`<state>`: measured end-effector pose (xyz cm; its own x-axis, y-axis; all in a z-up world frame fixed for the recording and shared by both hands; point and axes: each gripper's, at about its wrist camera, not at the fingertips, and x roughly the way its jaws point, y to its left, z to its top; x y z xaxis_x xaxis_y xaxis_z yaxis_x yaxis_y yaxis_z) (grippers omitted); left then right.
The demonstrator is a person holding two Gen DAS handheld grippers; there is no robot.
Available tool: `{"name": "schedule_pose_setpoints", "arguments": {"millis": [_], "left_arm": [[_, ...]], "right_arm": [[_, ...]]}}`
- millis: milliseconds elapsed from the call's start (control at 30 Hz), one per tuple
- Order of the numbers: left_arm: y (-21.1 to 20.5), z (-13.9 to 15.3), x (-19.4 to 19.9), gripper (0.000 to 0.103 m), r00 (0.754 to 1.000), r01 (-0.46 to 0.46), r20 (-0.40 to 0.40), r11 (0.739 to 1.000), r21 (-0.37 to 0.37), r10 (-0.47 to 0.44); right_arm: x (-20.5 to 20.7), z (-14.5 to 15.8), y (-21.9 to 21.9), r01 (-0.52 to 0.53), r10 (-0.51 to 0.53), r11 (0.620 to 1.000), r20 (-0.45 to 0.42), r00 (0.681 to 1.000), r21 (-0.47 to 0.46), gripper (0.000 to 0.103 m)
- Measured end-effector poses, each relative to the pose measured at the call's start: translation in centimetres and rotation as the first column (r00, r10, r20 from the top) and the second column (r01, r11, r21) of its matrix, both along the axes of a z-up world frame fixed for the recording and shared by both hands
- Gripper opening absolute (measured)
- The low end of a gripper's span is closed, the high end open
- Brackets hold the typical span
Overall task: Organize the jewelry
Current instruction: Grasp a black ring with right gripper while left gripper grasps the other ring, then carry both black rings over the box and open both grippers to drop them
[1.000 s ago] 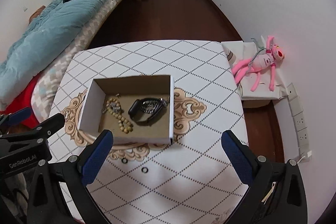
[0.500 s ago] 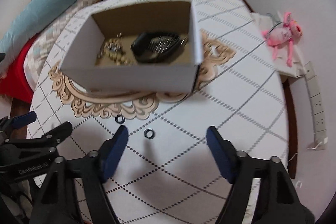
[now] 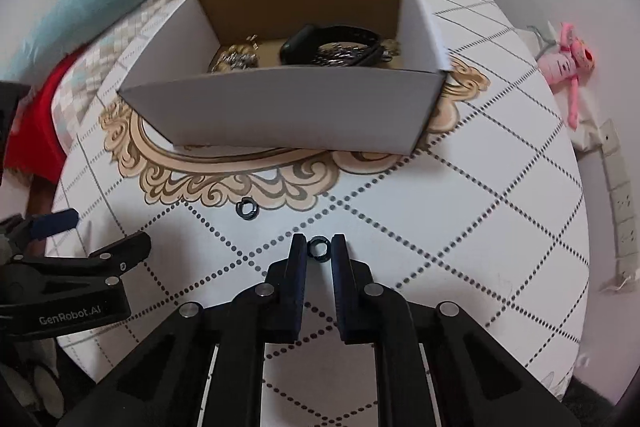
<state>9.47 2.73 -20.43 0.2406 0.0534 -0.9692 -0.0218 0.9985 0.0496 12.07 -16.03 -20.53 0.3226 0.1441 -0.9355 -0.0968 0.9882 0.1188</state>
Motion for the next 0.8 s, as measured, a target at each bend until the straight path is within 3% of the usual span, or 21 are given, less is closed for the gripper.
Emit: {"name": "schedule_pose_setpoints", "arguments": {"millis": [133, 267, 467, 633, 800], "left_arm": [[-2.7, 0.2, 0.5, 0.102, 0.999, 0.041, 0.033, 0.997, -0.066, -0.039], [-5.8, 0.1, 0.9, 0.100, 0.992, 0.107, 0.069, 0.992, -0.066, -0.103], [-8.8, -0.4, 1.0, 0.066, 0.981, 0.171, 0.095, 0.984, -0.042, -0.167], [-9.8, 0.1, 1.5, 0.011, 0.970, 0.214, 0.125, 0.976, -0.035, -0.208], [-9.6, 0.5, 1.8, 0.010, 0.966, 0.226, 0.135, 0.973, -0.048, -0.218]], "right_arm": [[0.0, 1.0, -2.8, 0.081, -0.081, 0.996, 0.014, 0.997, 0.031, 0.013], [0.2, 1.0, -5.7, 0.155, -0.156, 0.987, 0.003, 0.988, 0.041, 0.013], [0.4, 0.7, -8.1, 0.204, -0.204, 0.978, -0.001, 0.979, 0.049, 0.013], [0.4, 0.6, -8.5, 0.214, -0.215, 0.975, 0.002, 0.977, 0.056, 0.013], [0.3, 0.9, -8.3, 0.215, -0.216, 0.974, 0.007, 0.976, 0.067, 0.013]]}}
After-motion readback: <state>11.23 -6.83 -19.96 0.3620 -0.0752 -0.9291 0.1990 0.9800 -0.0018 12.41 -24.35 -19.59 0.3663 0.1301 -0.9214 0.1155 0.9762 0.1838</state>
